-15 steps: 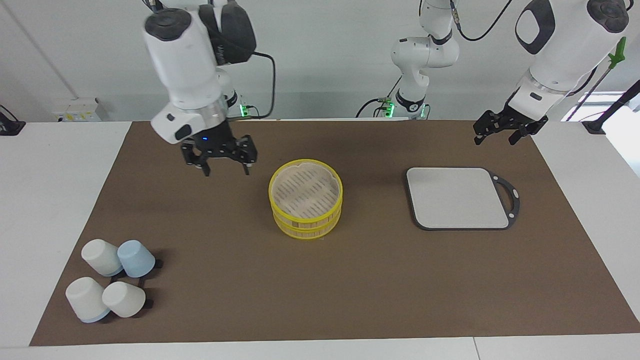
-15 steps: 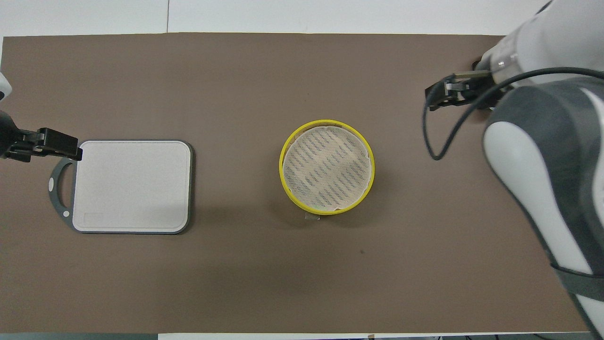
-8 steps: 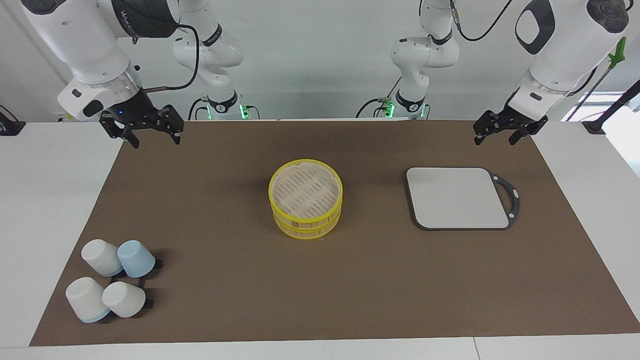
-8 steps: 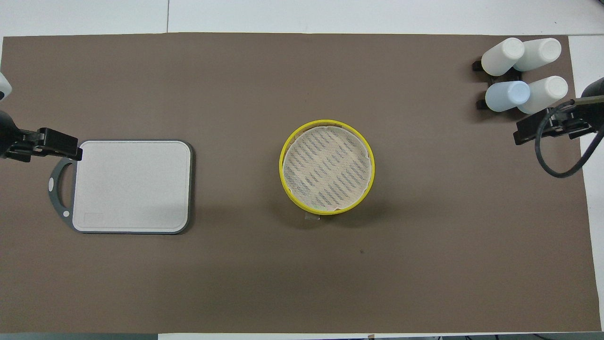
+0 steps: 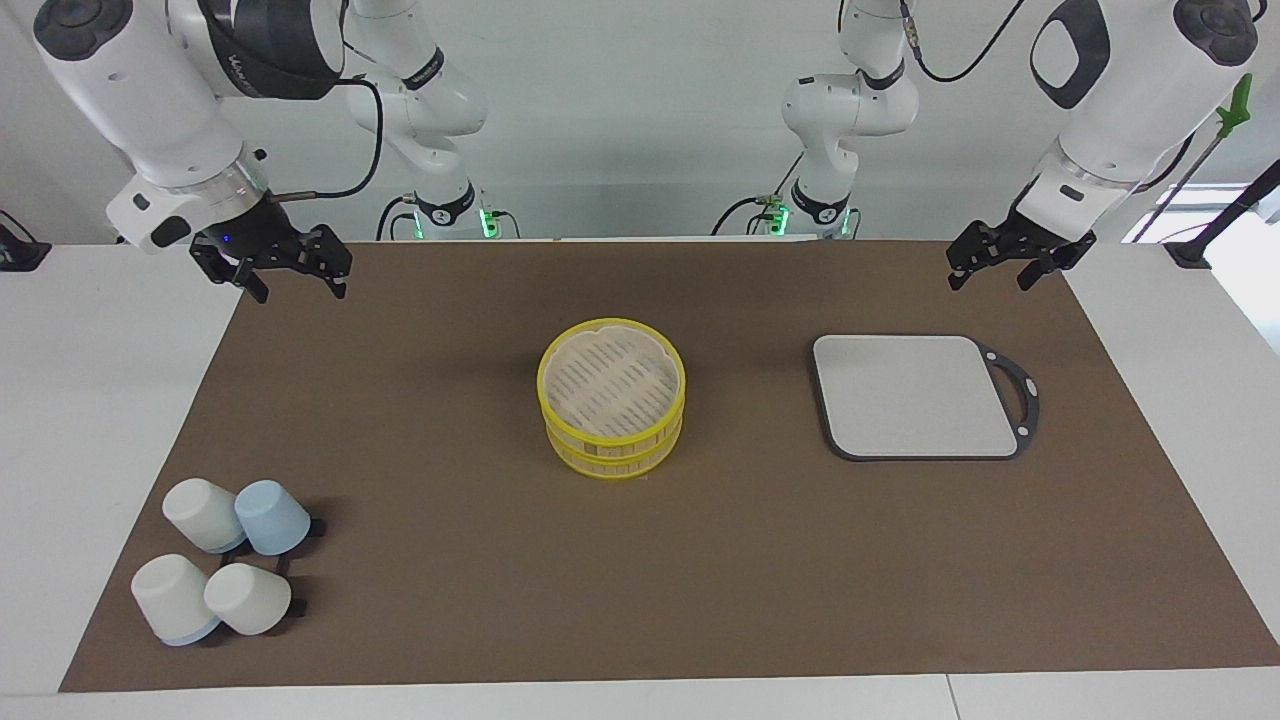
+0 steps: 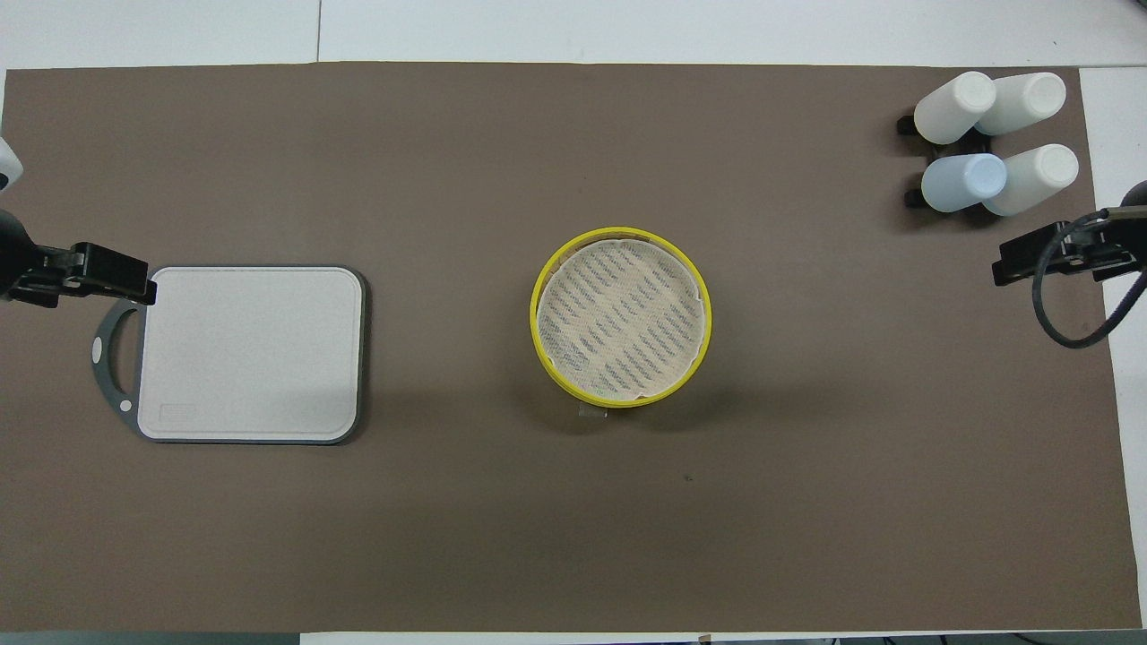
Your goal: Place bun in steamer
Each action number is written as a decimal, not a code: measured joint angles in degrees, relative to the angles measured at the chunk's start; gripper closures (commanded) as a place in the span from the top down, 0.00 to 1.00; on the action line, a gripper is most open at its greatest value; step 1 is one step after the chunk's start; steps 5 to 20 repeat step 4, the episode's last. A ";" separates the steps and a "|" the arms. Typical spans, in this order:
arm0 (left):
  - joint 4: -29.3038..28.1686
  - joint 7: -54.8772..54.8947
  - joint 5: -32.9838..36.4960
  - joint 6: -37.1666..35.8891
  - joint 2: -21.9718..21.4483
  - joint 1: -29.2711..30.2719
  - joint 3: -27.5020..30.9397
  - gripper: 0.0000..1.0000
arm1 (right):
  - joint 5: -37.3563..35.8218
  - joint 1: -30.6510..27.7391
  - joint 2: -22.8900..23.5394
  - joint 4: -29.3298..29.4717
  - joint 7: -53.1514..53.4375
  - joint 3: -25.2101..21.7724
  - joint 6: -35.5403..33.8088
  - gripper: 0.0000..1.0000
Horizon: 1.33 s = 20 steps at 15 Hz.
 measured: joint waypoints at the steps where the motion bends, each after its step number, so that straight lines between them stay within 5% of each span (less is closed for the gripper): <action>1: 0.00 0.00 0.00 0.00 0.00 0.00 0.00 1.00 | 0.00 -0.01 -0.13 -0.11 0.00 0.01 0.07 1.00; 20: -0.01 0.00 0.00 0.03 0.00 0.00 0.00 1.00 | -0.06 -0.43 -0.22 -0.28 0.00 0.00 0.38 1.00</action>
